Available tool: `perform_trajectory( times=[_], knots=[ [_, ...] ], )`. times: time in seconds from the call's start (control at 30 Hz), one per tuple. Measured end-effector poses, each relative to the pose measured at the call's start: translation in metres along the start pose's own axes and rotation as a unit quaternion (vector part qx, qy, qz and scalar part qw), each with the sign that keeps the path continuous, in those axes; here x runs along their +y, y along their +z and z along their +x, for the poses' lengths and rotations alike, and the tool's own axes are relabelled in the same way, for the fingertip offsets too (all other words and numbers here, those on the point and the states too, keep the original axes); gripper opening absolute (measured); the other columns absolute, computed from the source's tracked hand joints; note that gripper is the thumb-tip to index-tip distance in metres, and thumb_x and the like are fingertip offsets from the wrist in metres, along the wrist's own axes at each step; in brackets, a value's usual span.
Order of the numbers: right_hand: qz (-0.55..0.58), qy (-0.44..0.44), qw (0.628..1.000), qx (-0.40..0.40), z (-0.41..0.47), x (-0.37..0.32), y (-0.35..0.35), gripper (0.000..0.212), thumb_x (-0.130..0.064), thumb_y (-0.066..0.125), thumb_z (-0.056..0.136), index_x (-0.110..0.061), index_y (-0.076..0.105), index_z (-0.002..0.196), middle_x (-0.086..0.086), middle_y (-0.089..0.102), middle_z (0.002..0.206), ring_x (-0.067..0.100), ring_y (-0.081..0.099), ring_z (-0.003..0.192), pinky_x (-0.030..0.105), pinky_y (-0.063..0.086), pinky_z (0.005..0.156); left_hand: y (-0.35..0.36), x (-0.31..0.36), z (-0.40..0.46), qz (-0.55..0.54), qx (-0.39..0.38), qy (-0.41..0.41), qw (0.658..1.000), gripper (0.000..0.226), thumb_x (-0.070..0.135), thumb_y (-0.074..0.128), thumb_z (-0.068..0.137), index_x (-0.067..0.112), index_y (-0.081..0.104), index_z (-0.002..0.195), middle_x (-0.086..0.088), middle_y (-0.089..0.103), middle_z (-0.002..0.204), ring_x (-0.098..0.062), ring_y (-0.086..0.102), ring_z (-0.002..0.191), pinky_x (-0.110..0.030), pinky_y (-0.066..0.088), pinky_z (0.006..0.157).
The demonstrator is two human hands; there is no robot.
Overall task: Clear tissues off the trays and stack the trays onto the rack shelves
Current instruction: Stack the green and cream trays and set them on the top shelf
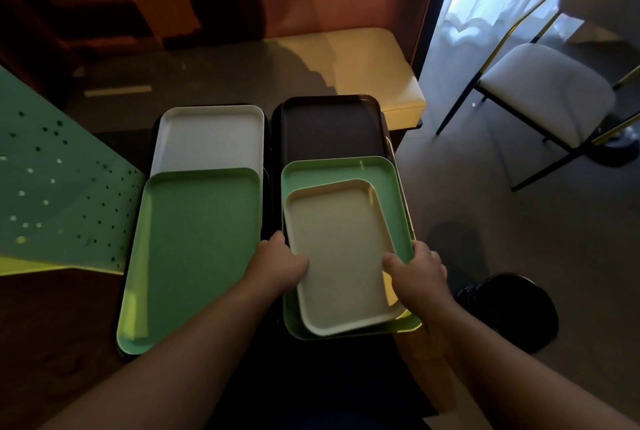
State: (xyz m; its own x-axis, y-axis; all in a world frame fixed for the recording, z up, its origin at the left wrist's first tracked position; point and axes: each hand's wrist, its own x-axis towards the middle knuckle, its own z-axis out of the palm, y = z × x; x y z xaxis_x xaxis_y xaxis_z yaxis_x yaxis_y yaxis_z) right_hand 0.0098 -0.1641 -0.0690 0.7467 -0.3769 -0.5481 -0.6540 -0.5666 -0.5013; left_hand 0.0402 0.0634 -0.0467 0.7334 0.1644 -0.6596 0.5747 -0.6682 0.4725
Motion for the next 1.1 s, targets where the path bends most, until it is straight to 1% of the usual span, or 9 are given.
perform_trajectory(
  times=[0.27, 0.47, 0.53, 0.67, 0.8, 0.9, 0.97, 1.03, 1.1],
  knots=[
    [0.101, 0.023, 0.994, 0.044, -0.001, -0.009, -0.001, 0.082, -0.057, 0.059, 0.065, -0.016, 0.054, 0.136, 0.003, 0.051, 0.12, 0.03, 0.057, 0.115, 0.056, 0.054, 0.095, -0.002, 0.004, 0.008, -0.046, 0.04, -0.006, 0.998, 0.054, 0.033, 0.054, 0.059, 0.015, 0.058, 0.109, -0.011, 0.064, 0.112, -0.033, 0.064, 0.097, -0.044, 0.056, 0.087],
    [0.126, -0.009, 0.989, 0.072, 0.037, -0.055, -0.016, 0.075, -0.055, 0.06, 0.062, -0.017, 0.063, 0.126, 0.007, 0.062, 0.116, 0.028, 0.065, 0.102, 0.05, 0.058, 0.09, -0.03, 0.042, 0.039, -0.102, 0.067, 0.018, 0.992, 0.061, 0.042, 0.057, 0.058, 0.016, 0.06, 0.113, -0.01, 0.065, 0.113, -0.032, 0.065, 0.097, -0.046, 0.056, 0.088],
    [0.125, -0.018, 0.989, 0.071, 0.057, -0.076, -0.019, 0.072, -0.055, 0.063, 0.063, -0.018, 0.064, 0.125, 0.007, 0.064, 0.116, 0.027, 0.067, 0.098, 0.048, 0.06, 0.087, -0.041, 0.056, 0.054, -0.119, 0.069, 0.021, 0.99, 0.063, 0.042, 0.06, 0.057, 0.015, 0.06, 0.113, -0.01, 0.067, 0.112, -0.032, 0.066, 0.096, -0.046, 0.057, 0.087],
    [0.124, -0.029, 0.99, 0.06, 0.084, -0.105, -0.018, 0.069, -0.05, 0.066, 0.072, -0.014, 0.059, 0.131, 0.005, 0.053, 0.116, 0.029, 0.062, 0.105, 0.05, 0.059, 0.09, -0.051, 0.07, 0.084, -0.122, 0.08, 0.035, 0.989, 0.061, 0.043, 0.061, 0.059, 0.014, 0.06, 0.112, -0.011, 0.068, 0.11, -0.034, 0.066, 0.095, -0.047, 0.057, 0.086],
    [0.111, -0.032, 0.992, 0.05, 0.103, -0.113, -0.008, 0.063, -0.043, 0.067, 0.083, -0.013, 0.056, 0.136, 0.005, 0.048, 0.118, 0.029, 0.059, 0.109, 0.045, 0.057, 0.091, -0.053, 0.073, 0.108, -0.1, 0.078, 0.033, 0.991, 0.066, 0.047, 0.058, 0.059, 0.015, 0.06, 0.116, -0.013, 0.062, 0.12, -0.034, 0.063, 0.099, -0.047, 0.055, 0.09],
    [0.104, -0.04, 0.992, 0.062, 0.11, -0.109, -0.001, 0.06, -0.042, 0.064, 0.086, -0.013, 0.054, 0.137, 0.004, 0.046, 0.119, 0.028, 0.055, 0.109, 0.047, 0.055, 0.093, -0.053, 0.074, 0.112, -0.078, 0.073, 0.04, 0.993, 0.058, 0.04, 0.059, 0.068, 0.013, 0.059, 0.119, -0.015, 0.054, 0.126, -0.035, 0.06, 0.102, -0.043, 0.053, 0.092],
    [0.102, -0.044, 0.991, 0.07, 0.114, -0.104, 0.002, 0.056, -0.038, 0.064, 0.089, -0.012, 0.053, 0.138, 0.005, 0.042, 0.121, 0.025, 0.052, 0.108, 0.042, 0.054, 0.089, -0.05, 0.072, 0.115, -0.069, 0.064, 0.04, 0.995, 0.052, 0.03, 0.059, 0.077, 0.012, 0.054, 0.126, -0.015, 0.047, 0.129, -0.036, 0.057, 0.105, -0.04, 0.05, 0.094],
    [0.094, -0.049, 0.991, 0.076, 0.116, -0.101, 0.004, 0.053, -0.036, 0.064, 0.09, -0.012, 0.053, 0.137, 0.004, 0.041, 0.121, 0.025, 0.051, 0.109, 0.037, 0.05, 0.085, -0.047, 0.071, 0.117, -0.064, 0.054, 0.035, 0.996, 0.059, 0.029, 0.058, 0.078, 0.013, 0.048, 0.133, -0.016, 0.047, 0.129, -0.036, 0.056, 0.108, -0.041, 0.049, 0.096],
    [0.093, -0.055, 0.991, 0.077, 0.118, -0.101, 0.005, 0.055, -0.036, 0.064, 0.087, -0.012, 0.055, 0.136, 0.003, 0.045, 0.12, 0.027, 0.05, 0.114, 0.041, 0.051, 0.09, -0.044, 0.072, 0.118, -0.073, 0.046, 0.029, 0.996, 0.08, 0.037, 0.058, 0.068, 0.014, 0.037, 0.142, -0.016, 0.051, 0.132, -0.037, 0.056, 0.113, -0.046, 0.049, 0.098]
  ],
)
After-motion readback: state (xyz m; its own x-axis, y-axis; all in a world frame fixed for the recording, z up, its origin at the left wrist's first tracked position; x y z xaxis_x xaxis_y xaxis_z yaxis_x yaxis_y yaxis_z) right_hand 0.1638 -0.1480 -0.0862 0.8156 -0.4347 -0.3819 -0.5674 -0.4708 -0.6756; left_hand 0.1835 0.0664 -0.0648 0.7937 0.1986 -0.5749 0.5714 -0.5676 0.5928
